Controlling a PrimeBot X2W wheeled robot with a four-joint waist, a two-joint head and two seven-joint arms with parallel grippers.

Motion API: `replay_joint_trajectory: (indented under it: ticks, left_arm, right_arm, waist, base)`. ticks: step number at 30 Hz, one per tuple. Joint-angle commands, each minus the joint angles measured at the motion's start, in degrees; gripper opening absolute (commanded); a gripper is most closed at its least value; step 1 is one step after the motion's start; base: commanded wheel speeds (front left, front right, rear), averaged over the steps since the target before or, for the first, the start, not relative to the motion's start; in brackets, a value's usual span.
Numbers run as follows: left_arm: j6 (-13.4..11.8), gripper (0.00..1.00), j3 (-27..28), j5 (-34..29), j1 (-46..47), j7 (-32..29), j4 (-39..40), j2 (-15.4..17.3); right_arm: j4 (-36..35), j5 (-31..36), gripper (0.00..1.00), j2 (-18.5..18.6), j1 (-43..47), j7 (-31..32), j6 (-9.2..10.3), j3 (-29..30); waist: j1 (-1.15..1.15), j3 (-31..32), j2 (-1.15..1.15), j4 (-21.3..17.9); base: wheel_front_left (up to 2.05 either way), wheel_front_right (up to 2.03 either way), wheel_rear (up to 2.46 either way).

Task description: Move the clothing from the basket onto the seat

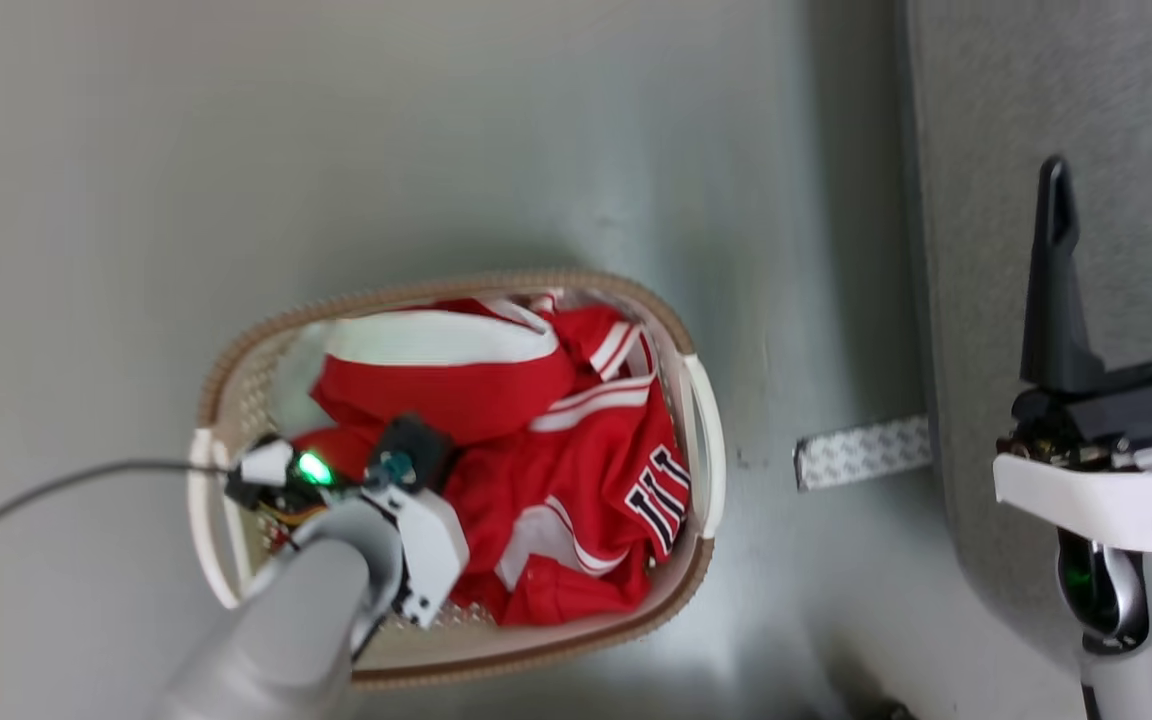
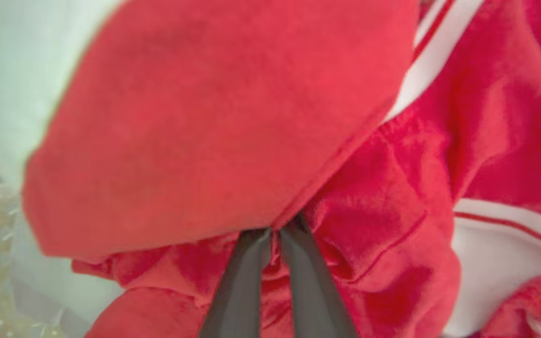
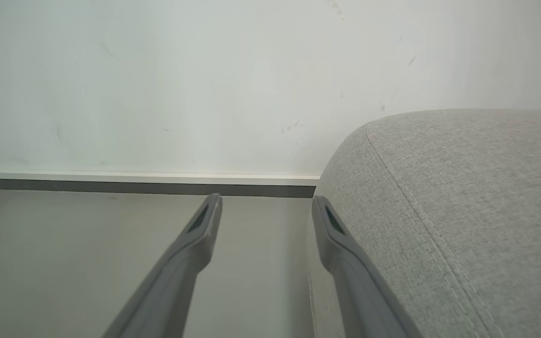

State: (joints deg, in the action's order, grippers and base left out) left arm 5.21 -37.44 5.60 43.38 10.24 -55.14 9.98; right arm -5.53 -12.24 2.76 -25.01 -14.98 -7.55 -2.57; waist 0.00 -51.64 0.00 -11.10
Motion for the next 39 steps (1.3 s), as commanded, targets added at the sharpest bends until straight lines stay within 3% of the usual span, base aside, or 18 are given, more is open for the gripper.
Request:
replay_joint_trajectory:
  ticks: [1,5,14,21,32,39]
  left_arm:
    - [0.19,0.0,-0.2,1.31,-1.69,0.87,-0.12,-0.69]
    - [0.4,0.0,-0.17,2.46,-3.69,1.94,0.22,-1.74]
    - [1.23,0.0,0.21,8.72,-13.05,2.58,4.79,-5.0]
    - [0.76,0.0,1.13,12.16,-17.94,0.04,11.73,-5.28]
    - [-4.22,0.0,4.0,15.96,-25.02,-7.33,31.49,-2.88]
    - [-7.23,0.0,6.46,16.97,-26.75,-11.24,42.14,0.51]
  right_arm:
    - [1.14,0.28,1.0,0.07,1.58,-0.15,0.12,0.51]
    - [2.72,0.82,1.0,0.07,3.62,-0.15,0.12,1.09]
    - [7.47,2.24,1.0,0.09,14.39,-0.15,0.12,3.31]
    - [9.18,2.73,1.0,0.09,20.22,-0.15,0.12,4.68]
    - [10.62,4.55,1.0,0.09,28.74,-0.15,0.12,7.21]
    - [9.99,4.89,1.0,0.09,31.81,-0.15,0.12,7.44]
  waist:
    - [0.0,5.8,0.0,1.31]
    - [0.0,11.11,0.0,2.5]
    - [0.0,31.34,0.0,7.55]
    - [0.0,40.42,0.0,9.69]
    - [0.0,51.47,0.0,11.86]
    - [0.0,54.27,0.0,12.19]
  base:
    - [0.0,0.0,0.0]
    - [0.0,0.0,0.0]
    - [0.0,0.0,0.0]
    - [0.0,0.0,0.0]
    - [0.0,0.0,0.0]
    - [0.0,0.0,0.0]
